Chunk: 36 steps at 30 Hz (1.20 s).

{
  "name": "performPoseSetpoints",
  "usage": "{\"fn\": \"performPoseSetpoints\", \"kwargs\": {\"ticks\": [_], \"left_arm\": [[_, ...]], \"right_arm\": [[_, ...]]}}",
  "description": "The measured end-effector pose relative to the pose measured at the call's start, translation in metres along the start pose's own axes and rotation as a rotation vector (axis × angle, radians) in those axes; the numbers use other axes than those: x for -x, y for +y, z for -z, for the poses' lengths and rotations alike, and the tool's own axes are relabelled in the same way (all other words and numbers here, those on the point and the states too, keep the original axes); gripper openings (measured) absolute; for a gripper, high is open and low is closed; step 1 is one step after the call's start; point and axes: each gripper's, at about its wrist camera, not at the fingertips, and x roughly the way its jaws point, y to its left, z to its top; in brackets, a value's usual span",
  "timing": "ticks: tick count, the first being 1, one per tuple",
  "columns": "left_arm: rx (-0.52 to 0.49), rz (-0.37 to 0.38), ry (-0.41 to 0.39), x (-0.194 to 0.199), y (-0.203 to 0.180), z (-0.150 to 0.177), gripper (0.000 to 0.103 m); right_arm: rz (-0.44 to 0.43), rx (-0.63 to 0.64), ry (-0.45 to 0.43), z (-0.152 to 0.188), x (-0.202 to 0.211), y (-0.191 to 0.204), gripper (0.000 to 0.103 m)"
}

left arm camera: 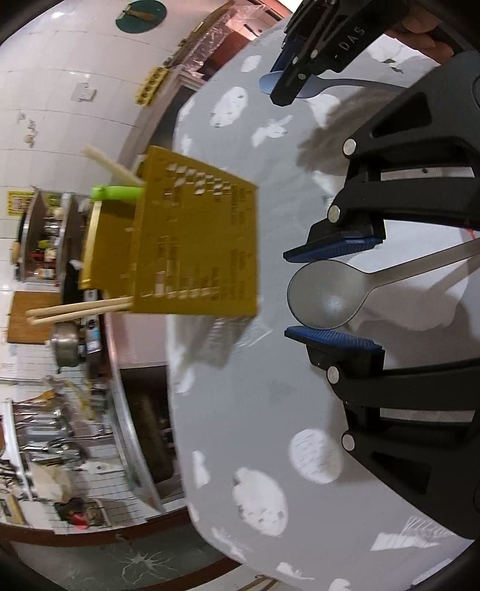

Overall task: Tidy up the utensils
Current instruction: 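Carry the blue spatula and grey spoon up over the yellow holder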

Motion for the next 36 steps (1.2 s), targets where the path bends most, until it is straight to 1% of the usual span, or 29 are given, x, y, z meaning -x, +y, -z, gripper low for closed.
{"fn": "performPoseSetpoints", "kwargs": {"ticks": [12, 14, 15, 17, 21, 29, 36], "left_arm": [[-0.053, -0.022, -0.227, 0.035, 0.007, -0.032, 0.034], [-0.056, -0.020, -0.255, 0.041, 0.007, -0.037, 0.034], [-0.056, -0.018, -0.268, 0.043, 0.008, -0.040, 0.034], [-0.053, -0.012, -0.296, 0.048, 0.009, -0.046, 0.034], [-0.046, -0.001, -0.314, 0.049, 0.013, -0.056, 0.034], [-0.042, 0.007, -0.321, 0.046, 0.019, -0.062, 0.034], [-0.050, 0.018, -0.343, 0.052, 0.022, -0.066, 0.034]], "right_arm": [[-0.020, 0.044, -0.181, -0.035, 0.024, 0.018, 0.026], [-0.026, 0.045, -0.202, -0.042, 0.027, 0.020, 0.022], [-0.028, 0.047, -0.216, -0.046, 0.029, 0.022, 0.013], [-0.032, 0.051, -0.232, -0.053, 0.031, 0.024, 0.010], [-0.041, 0.052, -0.242, -0.063, 0.028, 0.025, 0.005], [-0.045, 0.062, -0.240, -0.067, 0.022, 0.025, 0.005], [-0.044, 0.089, -0.265, -0.074, 0.029, 0.029, 0.004]]}}
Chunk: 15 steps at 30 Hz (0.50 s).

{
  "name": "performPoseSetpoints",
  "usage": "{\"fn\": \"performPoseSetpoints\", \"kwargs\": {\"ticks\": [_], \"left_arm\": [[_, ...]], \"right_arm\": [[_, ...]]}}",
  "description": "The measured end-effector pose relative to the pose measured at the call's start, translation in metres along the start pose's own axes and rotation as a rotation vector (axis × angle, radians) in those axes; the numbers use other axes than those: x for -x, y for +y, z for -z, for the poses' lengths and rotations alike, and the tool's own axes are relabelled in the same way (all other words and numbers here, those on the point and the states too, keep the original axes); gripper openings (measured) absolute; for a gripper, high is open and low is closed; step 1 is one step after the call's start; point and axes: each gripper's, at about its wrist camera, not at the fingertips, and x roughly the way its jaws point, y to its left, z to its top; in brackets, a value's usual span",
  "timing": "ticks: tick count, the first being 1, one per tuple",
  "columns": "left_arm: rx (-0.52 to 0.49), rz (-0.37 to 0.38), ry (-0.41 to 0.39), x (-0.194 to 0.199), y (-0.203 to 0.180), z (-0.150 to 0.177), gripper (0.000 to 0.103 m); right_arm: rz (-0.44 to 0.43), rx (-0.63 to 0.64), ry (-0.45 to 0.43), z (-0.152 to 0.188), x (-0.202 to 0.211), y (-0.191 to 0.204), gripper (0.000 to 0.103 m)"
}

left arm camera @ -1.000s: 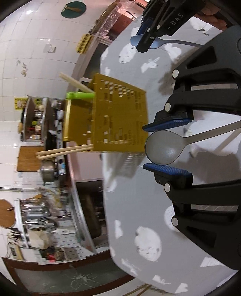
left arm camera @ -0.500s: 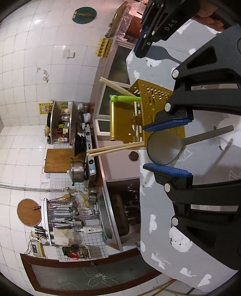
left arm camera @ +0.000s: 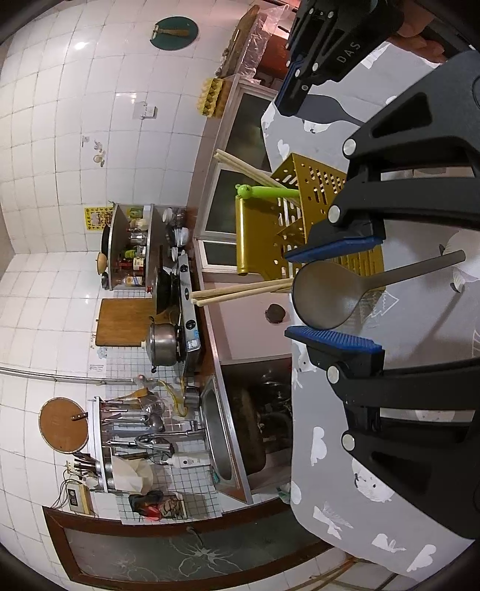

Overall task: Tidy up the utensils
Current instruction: 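Carry the blue spatula and grey spoon up over the yellow holder, then lower the spatula and spoon into the holder and open both tools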

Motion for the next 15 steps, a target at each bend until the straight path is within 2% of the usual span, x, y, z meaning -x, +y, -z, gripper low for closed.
{"fn": "performPoseSetpoints", "kwargs": {"ticks": [7, 15], "left_arm": [[-0.005, 0.016, -0.042, 0.006, 0.003, -0.027, 0.034], [-0.026, 0.034, -0.170, 0.004, 0.001, -0.106, 0.034]], "right_arm": [[0.001, 0.013, -0.066, -0.026, 0.016, 0.002, 0.004], [0.028, 0.046, -0.207, -0.103, 0.029, -0.002, 0.004]]}}
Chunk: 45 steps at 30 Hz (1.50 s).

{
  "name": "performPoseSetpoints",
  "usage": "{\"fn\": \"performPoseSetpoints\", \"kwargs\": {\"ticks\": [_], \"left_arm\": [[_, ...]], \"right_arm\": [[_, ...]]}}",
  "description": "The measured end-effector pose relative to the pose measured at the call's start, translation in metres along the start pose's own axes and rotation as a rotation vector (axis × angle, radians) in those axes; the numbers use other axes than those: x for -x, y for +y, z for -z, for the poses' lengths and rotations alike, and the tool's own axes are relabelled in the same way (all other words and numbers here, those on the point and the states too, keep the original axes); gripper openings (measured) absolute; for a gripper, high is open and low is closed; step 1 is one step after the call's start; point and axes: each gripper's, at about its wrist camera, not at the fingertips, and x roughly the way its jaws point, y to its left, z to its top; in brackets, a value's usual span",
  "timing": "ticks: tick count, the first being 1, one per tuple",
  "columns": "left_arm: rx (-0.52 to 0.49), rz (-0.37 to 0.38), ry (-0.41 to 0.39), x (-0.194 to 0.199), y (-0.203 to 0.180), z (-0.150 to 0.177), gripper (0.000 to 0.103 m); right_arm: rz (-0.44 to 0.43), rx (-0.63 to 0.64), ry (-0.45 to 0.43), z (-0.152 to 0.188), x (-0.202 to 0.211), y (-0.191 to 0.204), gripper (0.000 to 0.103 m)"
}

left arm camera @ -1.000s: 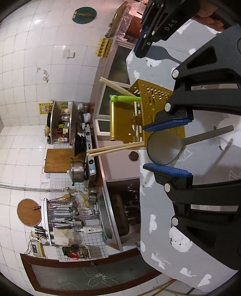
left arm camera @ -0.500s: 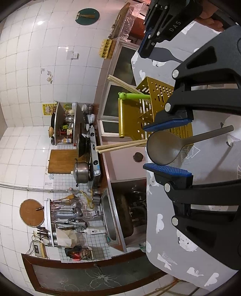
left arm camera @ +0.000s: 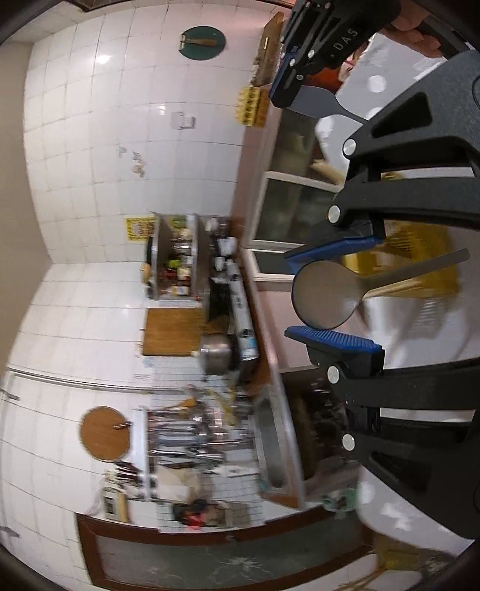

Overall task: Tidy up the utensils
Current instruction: 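Lower the spatula and spoon into the holder and open both tools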

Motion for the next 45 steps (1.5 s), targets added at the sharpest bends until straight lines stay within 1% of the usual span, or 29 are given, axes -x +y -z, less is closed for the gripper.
{"fn": "performPoseSetpoints", "kwargs": {"ticks": [2, 4, 7, 9, 13, 16, 18, 19, 20, 21, 22, 23, 24, 25, 26, 29, 30, 31, 32, 34, 36, 39, 42, 45], "left_arm": [[-0.024, -0.013, -0.030, -0.016, -0.003, -0.017, 0.034], [-0.039, -0.015, -0.046, -0.031, -0.005, -0.024, 0.034], [-0.044, -0.009, -0.045, -0.057, -0.008, -0.018, 0.034], [-0.046, 0.002, -0.020, -0.076, -0.009, -0.002, 0.034], [-0.043, 0.020, 0.041, -0.097, -0.009, 0.037, 0.034], [-0.037, 0.006, 0.077, -0.104, -0.005, 0.060, 0.035], [-0.011, 0.027, 0.112, -0.105, 0.000, 0.068, 0.035], [-0.009, 0.020, 0.121, -0.103, 0.002, 0.069, 0.041], [-0.011, 0.006, 0.121, -0.098, 0.004, 0.067, 0.054], [-0.009, -0.001, 0.114, -0.095, 0.005, 0.067, 0.062], [-0.004, -0.015, 0.102, -0.087, 0.008, 0.062, 0.071], [0.003, -0.024, 0.092, -0.079, 0.011, 0.058, 0.074], [0.012, -0.026, 0.087, -0.072, 0.014, 0.055, 0.076], [0.027, -0.028, 0.088, -0.062, 0.018, 0.051, 0.082], [0.039, -0.031, 0.086, -0.051, 0.021, 0.048, 0.087], [0.061, -0.043, 0.066, -0.017, 0.027, 0.043, 0.098], [0.068, -0.046, 0.062, -0.005, 0.028, 0.043, 0.098], [0.078, -0.046, 0.059, 0.011, 0.030, 0.043, 0.098], [0.086, -0.050, 0.056, 0.023, 0.031, 0.045, 0.098], [0.097, -0.065, 0.043, 0.052, 0.032, 0.053, 0.098], [0.091, -0.078, 0.030, 0.082, 0.030, 0.066, 0.098], [0.077, -0.080, 0.035, 0.112, 0.025, 0.087, 0.098], [0.070, -0.075, 0.063, 0.140, 0.018, 0.116, 0.098], [0.055, -0.096, 0.057, 0.169, 0.006, 0.144, 0.098]], "right_arm": [[0.016, 0.005, -0.042, -0.019, -0.008, -0.003, 0.004], [0.025, 0.003, -0.062, -0.031, -0.019, -0.004, 0.004], [0.028, -0.001, -0.068, -0.034, -0.042, -0.005, 0.004], [0.024, 0.009, -0.051, -0.026, -0.056, -0.003, 0.004], [0.003, 0.025, 0.005, 0.007, -0.079, 0.000, 0.004], [-0.017, 0.022, 0.081, 0.034, -0.093, -0.001, 0.005], [-0.016, 0.026, 0.123, 0.045, -0.099, 0.000, 0.005], [-0.014, 0.028, 0.147, 0.051, -0.101, -0.001, 0.005], [-0.012, 0.028, 0.168, 0.055, -0.101, -0.002, 0.005], [-0.009, 0.025, 0.180, 0.057, -0.101, -0.004, 0.006], [-0.002, 0.018, 0.206, 0.058, -0.100, -0.006, 0.008], [0.001, 0.010, 0.220, 0.060, -0.099, -0.008, 0.012], [0.002, -0.008, 0.235, 0.059, -0.093, -0.012, 0.035], [0.006, -0.019, 0.232, 0.060, -0.087, -0.015, 0.054], [0.014, -0.028, 0.222, 0.060, -0.078, -0.017, 0.056], [0.015, -0.044, 0.224, 0.061, -0.047, -0.023, 0.057], [0.014, -0.049, 0.223, 0.061, -0.038, -0.022, 0.062], [0.016, -0.052, 0.221, 0.064, -0.022, -0.023, 0.071], [0.017, -0.053, 0.215, 0.067, -0.007, -0.022, 0.075], [0.018, -0.059, 0.199, 0.077, 0.022, -0.019, 0.087], [0.022, -0.060, 0.190, 0.091, 0.052, -0.015, 0.093], [0.028, -0.088, 0.189, 0.114, 0.086, -0.009, 0.098], [0.052, -0.092, 0.185, 0.139, 0.114, -0.002, 0.098], [0.077, -0.062, 0.195, 0.158, 0.133, 0.009, 0.098]]}}
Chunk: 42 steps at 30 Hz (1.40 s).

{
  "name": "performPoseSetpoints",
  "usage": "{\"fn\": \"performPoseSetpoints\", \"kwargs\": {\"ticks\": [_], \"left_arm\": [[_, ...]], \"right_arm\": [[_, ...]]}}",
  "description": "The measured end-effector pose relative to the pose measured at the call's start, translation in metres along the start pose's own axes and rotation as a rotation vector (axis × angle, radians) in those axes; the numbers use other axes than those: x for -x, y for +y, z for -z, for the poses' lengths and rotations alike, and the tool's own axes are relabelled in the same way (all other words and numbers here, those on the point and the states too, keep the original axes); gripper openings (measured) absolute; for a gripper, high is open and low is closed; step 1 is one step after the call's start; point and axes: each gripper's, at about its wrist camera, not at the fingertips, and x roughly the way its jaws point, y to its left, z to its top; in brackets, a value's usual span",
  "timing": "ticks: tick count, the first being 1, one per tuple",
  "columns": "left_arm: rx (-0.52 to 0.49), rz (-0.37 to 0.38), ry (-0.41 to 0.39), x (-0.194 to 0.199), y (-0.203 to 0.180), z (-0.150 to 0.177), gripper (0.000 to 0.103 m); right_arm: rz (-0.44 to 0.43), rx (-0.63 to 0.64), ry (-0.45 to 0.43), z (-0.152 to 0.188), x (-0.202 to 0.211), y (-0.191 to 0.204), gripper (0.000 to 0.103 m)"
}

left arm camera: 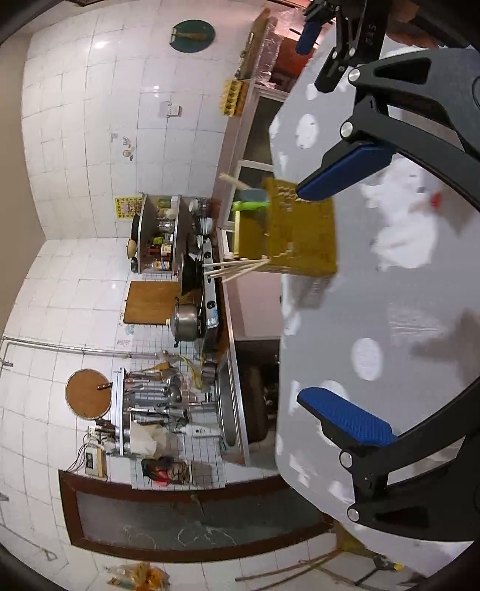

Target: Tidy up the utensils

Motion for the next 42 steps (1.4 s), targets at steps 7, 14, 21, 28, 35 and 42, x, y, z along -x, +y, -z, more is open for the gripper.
{"fn": "performPoseSetpoints", "kwargs": {"ticks": [7, 14, 21, 28, 35, 42], "left_arm": [[-0.022, 0.002, -0.046, 0.045, -0.015, 0.043, 0.098], [-0.012, -0.054, -0.036, 0.047, -0.013, 0.075, 0.098], [0.009, -0.061, -0.071, 0.054, -0.006, 0.082, 0.098], [-0.011, -0.063, -0.075, 0.055, -0.009, 0.084, 0.098], [0.000, -0.058, -0.069, 0.055, -0.005, 0.083, 0.098], [0.011, -0.046, -0.062, 0.054, -0.004, 0.083, 0.098]], "right_arm": [[-0.019, 0.008, -0.033, 0.037, 0.030, 0.011, 0.098], [-0.018, 0.007, -0.048, 0.059, 0.038, 0.011, 0.098], [-0.003, -0.027, -0.079, 0.066, 0.043, 0.005, 0.098], [0.017, -0.049, -0.082, 0.070, 0.043, 0.002, 0.098], [0.036, -0.038, -0.115, 0.071, 0.051, 0.005, 0.098], [0.049, -0.003, -0.129, 0.070, 0.054, 0.012, 0.098]]}}
